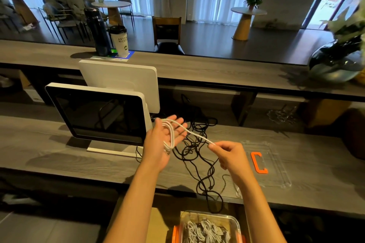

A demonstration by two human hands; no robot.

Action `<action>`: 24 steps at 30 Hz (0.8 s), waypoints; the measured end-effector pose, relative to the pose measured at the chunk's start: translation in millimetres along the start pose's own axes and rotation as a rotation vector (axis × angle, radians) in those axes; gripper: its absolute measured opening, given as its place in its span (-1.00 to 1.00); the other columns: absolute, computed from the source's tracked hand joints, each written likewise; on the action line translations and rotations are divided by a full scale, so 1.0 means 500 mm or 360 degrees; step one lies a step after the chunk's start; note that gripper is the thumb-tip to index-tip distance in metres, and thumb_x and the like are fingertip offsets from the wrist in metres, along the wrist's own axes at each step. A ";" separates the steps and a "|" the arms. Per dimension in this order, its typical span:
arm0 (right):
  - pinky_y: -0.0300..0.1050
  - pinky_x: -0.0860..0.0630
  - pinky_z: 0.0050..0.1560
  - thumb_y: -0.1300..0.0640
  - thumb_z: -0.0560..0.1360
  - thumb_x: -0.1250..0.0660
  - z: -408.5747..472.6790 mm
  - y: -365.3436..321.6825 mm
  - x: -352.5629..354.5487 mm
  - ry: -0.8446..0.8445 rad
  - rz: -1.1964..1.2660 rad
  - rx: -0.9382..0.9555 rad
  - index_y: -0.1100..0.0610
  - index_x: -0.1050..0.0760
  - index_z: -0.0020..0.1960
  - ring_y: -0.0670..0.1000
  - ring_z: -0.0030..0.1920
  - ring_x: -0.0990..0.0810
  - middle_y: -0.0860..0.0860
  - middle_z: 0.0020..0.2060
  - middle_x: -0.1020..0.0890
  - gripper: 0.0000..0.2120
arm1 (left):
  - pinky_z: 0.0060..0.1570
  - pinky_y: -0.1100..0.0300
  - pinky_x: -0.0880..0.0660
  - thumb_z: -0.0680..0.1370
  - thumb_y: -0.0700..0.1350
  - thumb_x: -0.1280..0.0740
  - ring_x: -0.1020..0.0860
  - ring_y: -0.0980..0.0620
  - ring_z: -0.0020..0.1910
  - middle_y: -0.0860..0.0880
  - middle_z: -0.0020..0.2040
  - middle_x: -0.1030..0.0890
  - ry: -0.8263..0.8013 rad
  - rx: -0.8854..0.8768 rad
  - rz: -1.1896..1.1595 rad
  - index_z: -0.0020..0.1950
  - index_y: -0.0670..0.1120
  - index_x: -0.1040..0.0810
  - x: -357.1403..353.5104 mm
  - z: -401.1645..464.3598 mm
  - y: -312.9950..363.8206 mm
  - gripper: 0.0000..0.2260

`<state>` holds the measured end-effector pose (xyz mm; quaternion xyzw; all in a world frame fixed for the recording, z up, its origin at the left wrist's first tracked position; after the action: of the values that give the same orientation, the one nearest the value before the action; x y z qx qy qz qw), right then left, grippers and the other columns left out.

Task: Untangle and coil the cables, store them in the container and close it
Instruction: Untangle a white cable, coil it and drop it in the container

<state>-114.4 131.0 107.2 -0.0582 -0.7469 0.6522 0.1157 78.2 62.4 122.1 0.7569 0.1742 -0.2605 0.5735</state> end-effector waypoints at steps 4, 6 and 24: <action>-0.28 -0.26 -0.48 0.20 0.51 -0.44 -0.003 0.004 0.017 -0.0033 -0.0067 0.0016 0.14 -0.70 -0.18 -0.12 -0.50 -0.34 -0.09 -0.53 -0.49 -0.89 | -0.11 0.06 -0.61 0.70 0.12 -0.04 -0.60 0.02 -0.29 -0.07 -0.27 -0.56 0.0000 -0.0052 -0.0605 -0.04 -0.14 -0.51 0.013 0.006 0.040 -0.59; -0.35 -0.33 -0.44 0.24 0.49 -0.44 -0.007 -0.002 0.022 -0.0074 -0.0117 0.0075 0.17 -0.70 -0.17 -0.17 -0.46 -0.43 -0.06 -0.49 -0.56 -0.91 | -0.28 0.15 -0.53 0.70 0.11 -0.05 -0.46 0.05 -0.38 -0.04 -0.33 -0.47 0.0140 -0.0169 -0.0264 -0.08 -0.12 -0.49 0.037 0.012 0.049 -0.60; -0.13 -0.47 -0.25 0.21 0.50 -0.44 -0.012 -0.069 0.006 0.0077 -0.0075 0.0489 0.06 -0.71 -0.20 0.05 -0.30 -0.52 0.21 -0.32 -0.65 -0.87 | -0.36 0.31 -0.34 0.50 0.42 0.06 -0.40 0.15 -0.39 0.06 -0.33 -0.49 -0.1040 0.0547 0.1709 -0.06 -0.11 -0.57 -0.060 -0.071 -0.101 -0.32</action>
<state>-113.8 132.4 142.6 -0.0378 -0.6365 0.7543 0.1564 32.6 111.5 108.1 0.7014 -0.4558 -0.1784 0.5182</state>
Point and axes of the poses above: each hand's wrist, its own z-axis towards the middle knuckle, its own x-axis out of the back of the hand, y = z × x, the point moved 7 cm from there along z, towards the middle knuckle
